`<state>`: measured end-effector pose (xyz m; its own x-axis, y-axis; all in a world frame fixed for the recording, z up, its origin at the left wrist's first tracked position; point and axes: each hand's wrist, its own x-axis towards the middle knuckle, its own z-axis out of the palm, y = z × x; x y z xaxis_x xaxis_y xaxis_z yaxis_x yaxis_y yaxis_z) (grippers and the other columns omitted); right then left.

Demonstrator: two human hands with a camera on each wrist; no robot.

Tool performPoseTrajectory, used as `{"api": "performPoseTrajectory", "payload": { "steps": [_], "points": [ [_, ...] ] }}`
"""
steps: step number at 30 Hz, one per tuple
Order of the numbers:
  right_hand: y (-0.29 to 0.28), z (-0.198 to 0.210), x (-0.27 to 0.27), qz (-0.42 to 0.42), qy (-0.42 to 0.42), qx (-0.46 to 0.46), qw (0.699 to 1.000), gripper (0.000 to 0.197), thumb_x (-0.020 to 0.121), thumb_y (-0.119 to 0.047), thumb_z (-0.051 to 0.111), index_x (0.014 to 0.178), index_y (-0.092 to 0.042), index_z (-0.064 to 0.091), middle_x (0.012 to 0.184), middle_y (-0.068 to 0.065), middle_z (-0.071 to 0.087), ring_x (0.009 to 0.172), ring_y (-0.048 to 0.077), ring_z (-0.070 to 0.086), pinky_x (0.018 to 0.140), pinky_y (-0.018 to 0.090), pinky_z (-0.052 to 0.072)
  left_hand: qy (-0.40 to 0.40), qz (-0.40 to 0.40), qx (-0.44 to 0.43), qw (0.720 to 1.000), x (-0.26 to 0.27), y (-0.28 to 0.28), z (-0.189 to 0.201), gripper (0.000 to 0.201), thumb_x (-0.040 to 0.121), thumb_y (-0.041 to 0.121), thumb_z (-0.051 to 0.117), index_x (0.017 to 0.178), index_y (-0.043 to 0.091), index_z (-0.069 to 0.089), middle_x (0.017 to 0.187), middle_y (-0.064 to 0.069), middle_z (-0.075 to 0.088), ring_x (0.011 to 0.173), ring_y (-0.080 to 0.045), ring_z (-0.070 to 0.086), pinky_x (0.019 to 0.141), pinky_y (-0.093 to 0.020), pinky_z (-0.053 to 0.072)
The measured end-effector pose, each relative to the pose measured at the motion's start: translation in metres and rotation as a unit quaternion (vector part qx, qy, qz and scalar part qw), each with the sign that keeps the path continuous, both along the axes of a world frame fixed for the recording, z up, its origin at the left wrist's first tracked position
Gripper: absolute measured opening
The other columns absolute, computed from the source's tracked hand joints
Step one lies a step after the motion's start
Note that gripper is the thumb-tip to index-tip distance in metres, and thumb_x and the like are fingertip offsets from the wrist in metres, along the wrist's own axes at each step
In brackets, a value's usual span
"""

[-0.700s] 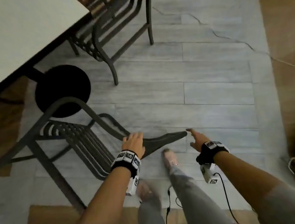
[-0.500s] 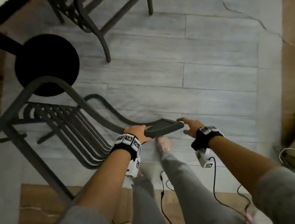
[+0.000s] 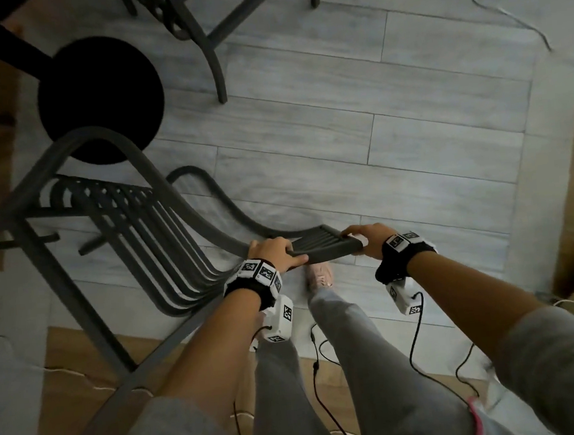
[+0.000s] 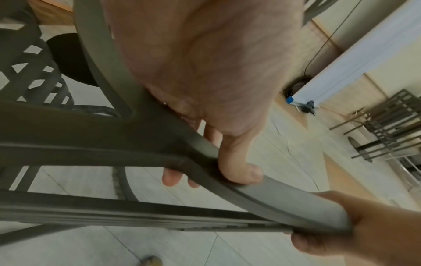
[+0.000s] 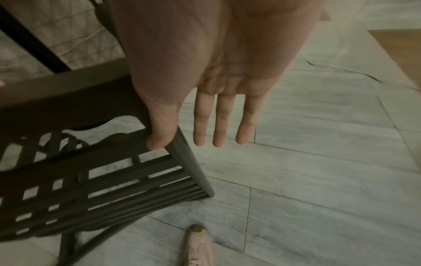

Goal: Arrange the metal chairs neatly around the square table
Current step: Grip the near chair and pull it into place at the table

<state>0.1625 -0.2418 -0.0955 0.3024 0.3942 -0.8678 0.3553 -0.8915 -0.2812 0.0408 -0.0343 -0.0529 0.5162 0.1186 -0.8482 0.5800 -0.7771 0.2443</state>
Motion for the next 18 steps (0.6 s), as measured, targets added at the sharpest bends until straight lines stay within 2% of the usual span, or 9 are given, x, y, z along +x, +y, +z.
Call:
{"api": "performPoseTrajectory", "payload": {
  "steps": [4, 7, 9, 12, 14, 16, 18],
  "points": [
    [0.004, 0.018, 0.004, 0.048, -0.007, 0.035, 0.998, 0.044, 0.084, -0.034, 0.066, 0.124, -0.040, 0.049, 0.119, 0.006, 0.065, 0.108, 0.029, 0.059, 0.090, 0.045, 0.049, -0.035, 0.047, 0.007, 0.998, -0.008, 0.011, 0.031, 0.042, 0.082, 0.058, 0.058, 0.098, 0.022, 0.070, 0.103, -0.003, 0.072, 0.103, -0.025, 0.061, 0.100, -0.040, 0.031],
    [0.007, 0.032, -0.001, 0.050, -0.008, 0.066, 0.997, 0.039, 0.087, -0.034, 0.063, 0.123, -0.037, 0.049, 0.120, 0.005, 0.064, 0.108, 0.029, 0.059, 0.091, 0.048, 0.049, -0.113, 0.096, 0.042, 0.988, -0.017, 0.015, 0.067, 0.040, 0.080, 0.056, 0.062, 0.085, 0.018, 0.071, 0.093, -0.002, 0.073, 0.088, -0.021, 0.056, 0.091, -0.037, 0.032],
    [0.007, 0.038, -0.006, 0.032, -0.014, 0.090, 0.995, 0.035, 0.087, -0.036, 0.062, 0.120, -0.035, 0.052, 0.121, 0.003, 0.064, 0.109, 0.029, 0.059, 0.091, 0.049, 0.049, -0.169, 0.122, 0.075, 0.975, -0.023, 0.016, 0.092, 0.050, 0.077, 0.065, 0.060, 0.076, 0.016, 0.072, 0.080, 0.001, 0.072, 0.075, -0.016, 0.053, 0.090, -0.038, 0.032],
    [0.006, 0.041, -0.017, -0.002, -0.028, 0.107, 0.994, 0.030, 0.085, -0.035, 0.064, 0.114, -0.027, 0.056, 0.116, 0.005, 0.067, 0.106, 0.030, 0.061, 0.089, 0.047, 0.050, -0.232, 0.151, 0.120, 0.953, -0.033, 0.017, 0.120, 0.059, 0.079, 0.070, 0.052, 0.051, 0.020, 0.059, 0.049, 0.011, 0.052, 0.053, 0.000, 0.038, 0.087, -0.037, 0.031],
    [0.003, 0.037, -0.025, -0.040, -0.040, 0.104, 0.993, 0.030, 0.082, -0.034, 0.069, 0.108, -0.023, 0.059, 0.109, 0.007, 0.070, 0.101, 0.031, 0.062, 0.086, 0.046, 0.051, -0.269, 0.166, 0.141, 0.938, -0.041, 0.017, 0.137, 0.065, 0.084, 0.068, 0.047, 0.043, 0.018, 0.052, 0.041, 0.009, 0.047, 0.047, -0.004, 0.040, 0.086, -0.037, 0.033],
    [-0.001, 0.032, -0.031, -0.082, -0.043, 0.099, 0.991, 0.029, 0.075, -0.034, 0.076, 0.097, -0.022, 0.062, 0.099, 0.008, 0.071, 0.093, 0.029, 0.064, 0.083, 0.044, 0.052, -0.300, 0.190, 0.162, 0.920, -0.050, 0.018, 0.152, 0.060, 0.085, 0.058, 0.047, 0.047, 0.013, 0.062, 0.043, 0.001, 0.057, 0.049, -0.015, 0.044, 0.081, -0.036, 0.036],
    [-0.004, 0.030, -0.032, -0.105, -0.038, 0.099, 0.989, 0.026, 0.069, -0.034, 0.081, 0.077, -0.027, 0.057, 0.083, 0.005, 0.068, 0.083, 0.027, 0.064, 0.072, 0.037, 0.051, -0.323, 0.211, 0.170, 0.907, -0.059, 0.019, 0.167, 0.050, 0.082, 0.047, 0.047, 0.053, 0.014, 0.069, 0.047, -0.001, 0.063, 0.055, -0.020, 0.048, 0.077, -0.035, 0.036]
  ]
}}
